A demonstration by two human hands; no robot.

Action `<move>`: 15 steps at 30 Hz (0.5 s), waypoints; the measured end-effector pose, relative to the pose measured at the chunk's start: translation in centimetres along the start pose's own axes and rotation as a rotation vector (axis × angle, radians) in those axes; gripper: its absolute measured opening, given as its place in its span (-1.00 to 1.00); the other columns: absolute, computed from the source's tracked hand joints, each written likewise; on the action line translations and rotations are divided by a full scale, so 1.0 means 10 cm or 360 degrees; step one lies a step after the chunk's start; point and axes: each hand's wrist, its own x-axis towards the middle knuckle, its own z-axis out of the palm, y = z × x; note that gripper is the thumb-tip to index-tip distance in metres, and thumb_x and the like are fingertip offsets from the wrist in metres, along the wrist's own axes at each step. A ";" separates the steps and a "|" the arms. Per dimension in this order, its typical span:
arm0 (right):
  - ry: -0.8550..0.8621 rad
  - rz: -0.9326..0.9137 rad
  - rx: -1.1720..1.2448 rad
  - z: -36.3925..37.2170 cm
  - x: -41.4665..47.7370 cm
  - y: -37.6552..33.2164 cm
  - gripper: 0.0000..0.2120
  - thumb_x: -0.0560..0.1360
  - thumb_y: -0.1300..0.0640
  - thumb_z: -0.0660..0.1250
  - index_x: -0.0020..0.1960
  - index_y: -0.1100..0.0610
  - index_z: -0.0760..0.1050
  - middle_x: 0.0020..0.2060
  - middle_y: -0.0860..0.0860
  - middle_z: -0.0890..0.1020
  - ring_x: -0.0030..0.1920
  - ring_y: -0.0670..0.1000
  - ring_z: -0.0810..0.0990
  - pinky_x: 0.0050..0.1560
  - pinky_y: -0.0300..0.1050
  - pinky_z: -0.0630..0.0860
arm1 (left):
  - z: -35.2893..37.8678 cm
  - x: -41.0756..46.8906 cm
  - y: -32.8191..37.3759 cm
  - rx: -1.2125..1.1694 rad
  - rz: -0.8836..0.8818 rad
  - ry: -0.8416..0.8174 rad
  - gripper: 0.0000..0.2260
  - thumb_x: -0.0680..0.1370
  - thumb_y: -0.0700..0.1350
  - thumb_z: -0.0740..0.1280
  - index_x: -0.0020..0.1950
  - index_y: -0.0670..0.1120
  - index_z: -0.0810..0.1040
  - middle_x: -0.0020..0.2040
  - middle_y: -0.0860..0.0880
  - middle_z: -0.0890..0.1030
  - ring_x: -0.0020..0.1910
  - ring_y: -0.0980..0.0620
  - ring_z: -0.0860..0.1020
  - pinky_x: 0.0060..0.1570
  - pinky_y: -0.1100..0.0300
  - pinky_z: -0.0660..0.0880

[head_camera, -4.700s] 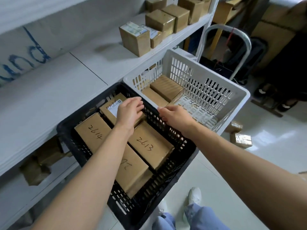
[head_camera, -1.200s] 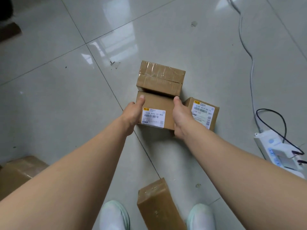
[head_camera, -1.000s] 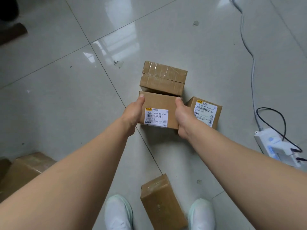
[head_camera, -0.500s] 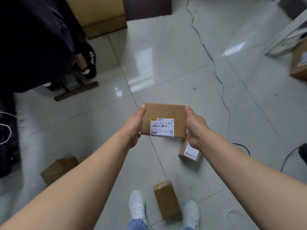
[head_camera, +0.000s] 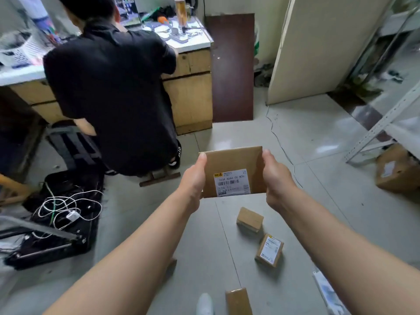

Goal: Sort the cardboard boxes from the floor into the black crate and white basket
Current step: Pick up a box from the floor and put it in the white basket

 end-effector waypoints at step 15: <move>-0.0703 -0.0216 -0.0200 0.06 -2.18 -0.20 -0.55 0.59 -0.21 0.06 0.16 0.10 0.48 -0.17 -0.02 0.63 -0.19 -0.02 0.61 -0.31 -0.13 0.47 | -0.84 -2.55 -0.23 -0.0407 0.0420 0.0672 -0.56 0.58 0.25 0.11 0.14 -0.05 0.54 0.07 -0.08 0.64 0.02 -0.08 0.61 0.07 -0.03 0.55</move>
